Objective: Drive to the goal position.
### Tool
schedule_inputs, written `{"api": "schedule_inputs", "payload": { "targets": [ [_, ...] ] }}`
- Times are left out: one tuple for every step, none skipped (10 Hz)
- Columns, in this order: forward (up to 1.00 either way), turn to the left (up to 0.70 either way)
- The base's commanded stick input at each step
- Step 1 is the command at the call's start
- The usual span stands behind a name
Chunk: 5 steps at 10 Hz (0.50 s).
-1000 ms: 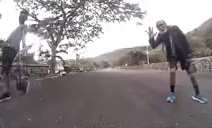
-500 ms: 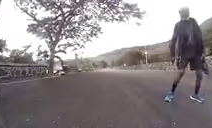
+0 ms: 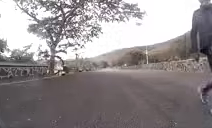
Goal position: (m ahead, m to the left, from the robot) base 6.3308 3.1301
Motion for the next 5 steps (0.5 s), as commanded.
{"api": "schedule_inputs", "payload": {
  "targets": [
    [0.7,0.0],
    [0.7,0.0],
    [0.7,0.0],
    [0.7,0.0],
    [0.7,0.0]
  ]
}}
